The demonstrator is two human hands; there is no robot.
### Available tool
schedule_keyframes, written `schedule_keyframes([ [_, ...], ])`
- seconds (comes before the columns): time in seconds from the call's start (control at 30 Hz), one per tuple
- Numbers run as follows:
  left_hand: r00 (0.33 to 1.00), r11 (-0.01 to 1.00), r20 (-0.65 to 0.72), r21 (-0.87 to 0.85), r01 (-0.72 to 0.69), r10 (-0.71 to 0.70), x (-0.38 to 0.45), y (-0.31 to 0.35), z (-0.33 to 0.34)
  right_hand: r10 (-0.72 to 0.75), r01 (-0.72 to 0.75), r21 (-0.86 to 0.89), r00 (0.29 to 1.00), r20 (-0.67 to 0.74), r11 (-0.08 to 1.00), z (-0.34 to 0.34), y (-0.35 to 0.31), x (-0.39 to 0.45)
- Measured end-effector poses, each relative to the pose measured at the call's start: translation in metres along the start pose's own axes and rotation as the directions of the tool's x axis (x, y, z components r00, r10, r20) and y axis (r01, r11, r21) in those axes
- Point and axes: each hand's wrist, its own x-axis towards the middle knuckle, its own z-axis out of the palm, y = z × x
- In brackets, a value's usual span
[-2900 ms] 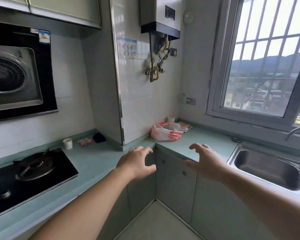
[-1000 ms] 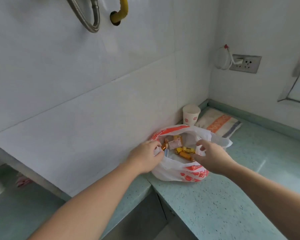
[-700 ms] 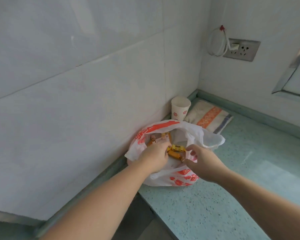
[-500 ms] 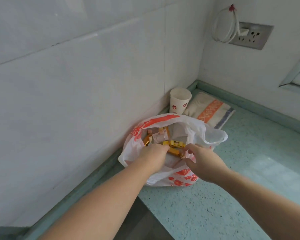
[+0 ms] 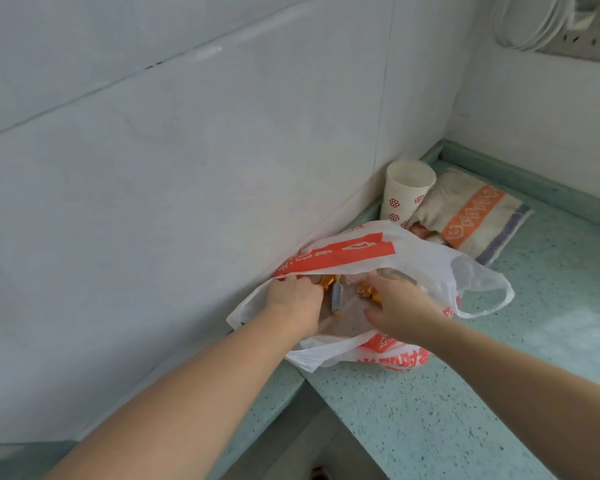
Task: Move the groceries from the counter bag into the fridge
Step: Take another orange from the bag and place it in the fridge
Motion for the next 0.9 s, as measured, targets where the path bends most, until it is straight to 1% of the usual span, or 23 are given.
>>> schedule_keyframes([
  [0.1,0.992,0.995,0.125,0.097,-0.026,0.014,0.001,-0.01,0.003,0.005,-0.005,0.013,1.0,-0.009,1.0,0.006,-0.002,0.009],
  [0.17,0.983,0.984,0.18,0.169,-0.051,0.02,0.0,-0.015,0.004,0.016,-0.016,0.014,1.0,-0.008,1.0,0.008,-0.004,0.012],
  [0.2,0.982,0.978,0.189,0.198,-0.066,0.028,0.0,-0.016,0.004,0.023,-0.023,0.017,1.0,-0.005,1.0,0.009,-0.005,0.014],
  [0.27,0.986,0.971,0.155,0.216,-0.099,0.066,0.002,-0.018,0.006,0.031,-0.031,0.011,0.999,-0.008,0.999,0.01,-0.005,0.015],
  [0.33,0.992,0.981,0.061,0.15,-0.12,0.111,0.004,-0.02,0.007,0.041,-0.041,-0.007,0.999,-0.013,0.999,0.008,-0.005,0.016],
  [0.43,0.985,0.987,-0.105,-0.059,-0.146,0.139,0.008,-0.022,0.007,0.055,-0.056,-0.033,0.998,-0.022,0.998,0.004,-0.004,0.021],
  [0.53,0.972,0.951,-0.226,-0.283,-0.126,0.062,0.008,-0.018,0.005,0.015,-0.02,-0.102,0.999,-0.048,0.995,0.007,-0.008,0.027],
  [0.57,0.971,0.932,-0.237,-0.343,-0.115,0.032,0.008,-0.016,0.005,-0.013,0.006,-0.126,0.999,-0.051,0.992,0.011,-0.01,0.03],
  [0.63,0.971,0.909,-0.239,-0.404,-0.1,0.001,0.005,-0.015,0.006,-0.042,0.038,-0.148,0.999,-0.022,0.988,0.021,-0.014,0.038],
  [0.7,0.97,0.896,-0.245,-0.432,-0.098,-0.012,0.003,-0.015,0.009,-0.012,0.02,-0.164,0.999,0.05,0.986,0.028,-0.018,0.047],
  [0.77,0.965,0.883,-0.262,-0.458,-0.104,-0.022,0.001,-0.016,0.011,0.02,-0.006,-0.185,0.997,0.074,0.983,0.032,-0.021,0.055],
  [0.9,0.959,0.865,-0.282,-0.489,-0.109,-0.039,-0.003,-0.018,0.009,0.017,-0.021,-0.273,1.0,-0.016,0.962,0.033,-0.026,0.062],
])
